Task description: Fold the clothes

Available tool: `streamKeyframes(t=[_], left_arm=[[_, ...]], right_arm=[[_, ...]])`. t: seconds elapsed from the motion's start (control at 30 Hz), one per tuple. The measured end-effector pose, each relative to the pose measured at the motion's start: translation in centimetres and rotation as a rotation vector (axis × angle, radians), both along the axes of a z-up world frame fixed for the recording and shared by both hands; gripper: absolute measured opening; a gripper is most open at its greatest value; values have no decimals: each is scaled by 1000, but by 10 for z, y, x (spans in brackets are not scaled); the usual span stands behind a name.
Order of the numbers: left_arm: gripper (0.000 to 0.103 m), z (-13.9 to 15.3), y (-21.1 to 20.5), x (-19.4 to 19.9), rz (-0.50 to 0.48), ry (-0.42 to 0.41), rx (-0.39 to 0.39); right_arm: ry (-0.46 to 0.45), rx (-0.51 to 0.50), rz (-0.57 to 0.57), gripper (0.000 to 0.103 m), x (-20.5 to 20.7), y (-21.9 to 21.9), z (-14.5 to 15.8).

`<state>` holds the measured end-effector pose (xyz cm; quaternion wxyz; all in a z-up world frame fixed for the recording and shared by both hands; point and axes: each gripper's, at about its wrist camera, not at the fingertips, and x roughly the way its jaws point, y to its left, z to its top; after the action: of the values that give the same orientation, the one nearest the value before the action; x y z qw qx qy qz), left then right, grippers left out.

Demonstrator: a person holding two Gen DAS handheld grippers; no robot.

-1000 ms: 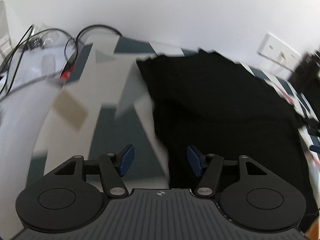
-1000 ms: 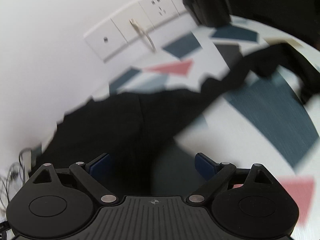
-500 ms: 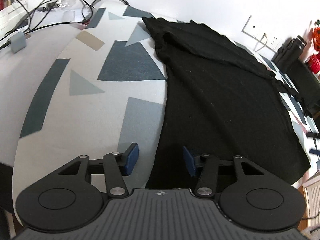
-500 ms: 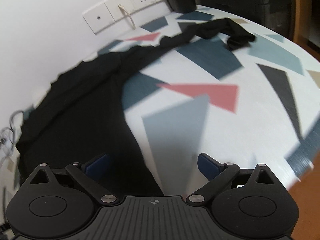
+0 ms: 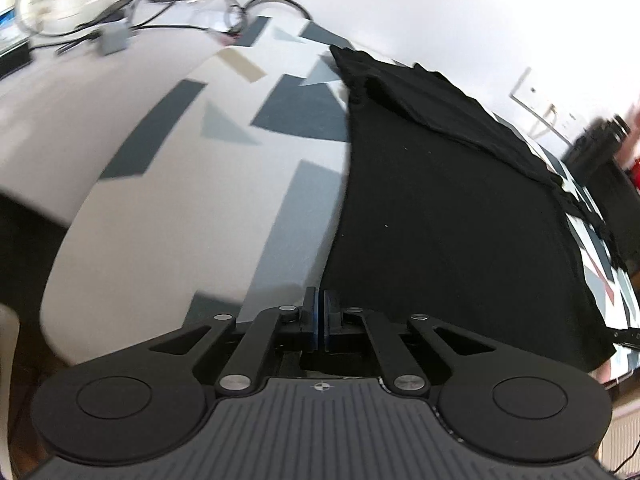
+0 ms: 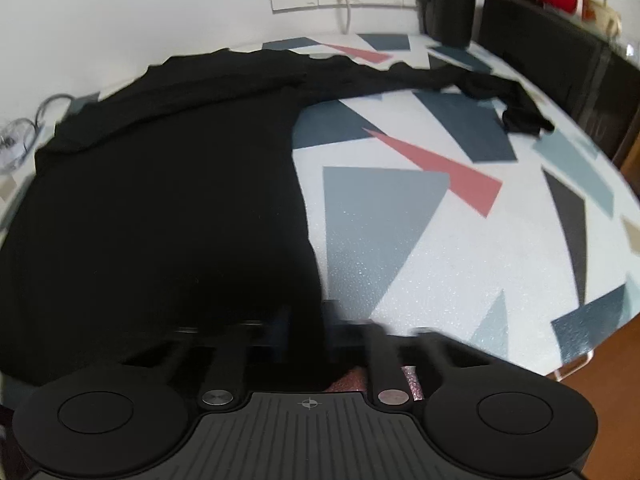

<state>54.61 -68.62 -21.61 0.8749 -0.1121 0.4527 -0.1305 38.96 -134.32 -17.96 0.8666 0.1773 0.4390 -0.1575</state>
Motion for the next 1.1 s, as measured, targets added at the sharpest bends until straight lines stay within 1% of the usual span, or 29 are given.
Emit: streamKeyframes(t=[0.07, 0.13, 0.23, 0.3, 0.33, 0.37, 0.4, 0.43, 0.47, 0.5, 0.53, 0.57, 0.6, 0.63, 0.67, 0.7, 0.73, 0.8, 0.83, 0.9, 0.93, 1.03, 1.07, 1.1], left_arm=[[3, 2, -4, -10, 20, -14, 30], [3, 5, -9, -19, 38, -26, 67], [3, 8, -16, -26, 60, -22, 124], [3, 9, -18, -27, 80, -3, 148], [4, 13, -20, -27, 89, 16, 165], [10, 16, -23, -26, 99, 35, 183], [28, 21, -27, -27, 118, 49, 214], [41, 27, -31, -28, 144, 56, 245], [63, 34, -35, -33, 166, 45, 257], [68, 42, -39, -38, 183, 18, 255], [68, 51, -47, -43, 180, -15, 253], [69, 60, -55, -47, 176, -47, 251], [72, 67, -65, -49, 164, -71, 259], [75, 74, -77, -48, 149, -99, 264], [80, 79, -89, -46, 129, -123, 260], [84, 85, -101, -43, 105, -144, 252], [85, 91, -115, -40, 78, -163, 237], [92, 102, -139, -35, 39, -184, 207], [94, 108, -150, -32, 20, -196, 187], [102, 120, -172, -27, -19, -217, 144], [102, 123, -182, -24, -40, -220, 121], [102, 121, -207, -10, -107, -197, 76], [102, 118, -214, -4, -131, -186, 79], [102, 112, -220, 2, -146, -171, 104]], right_arm=[[-27, 61, -31, 6, -4, -10, -2], [-40, 80, -12, 5, -9, -15, -4], [-76, 107, 27, 4, -23, -16, -7], [-117, 168, 28, 5, -36, -22, -11], [-137, 226, 22, 11, -43, -29, -13], [-155, 282, 10, 27, -49, -36, -14], [-178, 312, -3, 36, -56, -43, -11], [-206, 322, -17, 42, -64, -49, -7], [-235, 314, -34, 44, -73, -55, -1], [-264, 287, -58, 49, -83, -62, 6], [-291, 263, -88, 57, -93, -70, 13], [-323, 242, -122, 60, -104, -78, 21], [-354, 222, -158, 63, -115, -87, 28], [-379, 199, -191, 74, -126, -95, 34], [-391, 187, -220, 91, -135, -100, 39], [-389, 188, -247, 98, -142, -103, 41], [-388, 189, -273, 102, -149, -106, 43], [-384, 191, -325, 102, -162, -112, 48], [-382, 192, -351, 102, -169, -115, 50], [-379, 193, -403, 102, -183, -120, 55], [-377, 194, -430, 102, -190, -123, 57], [-370, 196, -508, 102, -210, -132, 64], [-368, 197, -534, 102, -217, -134, 67], [-366, 198, -560, 102, -224, -137, 69]])
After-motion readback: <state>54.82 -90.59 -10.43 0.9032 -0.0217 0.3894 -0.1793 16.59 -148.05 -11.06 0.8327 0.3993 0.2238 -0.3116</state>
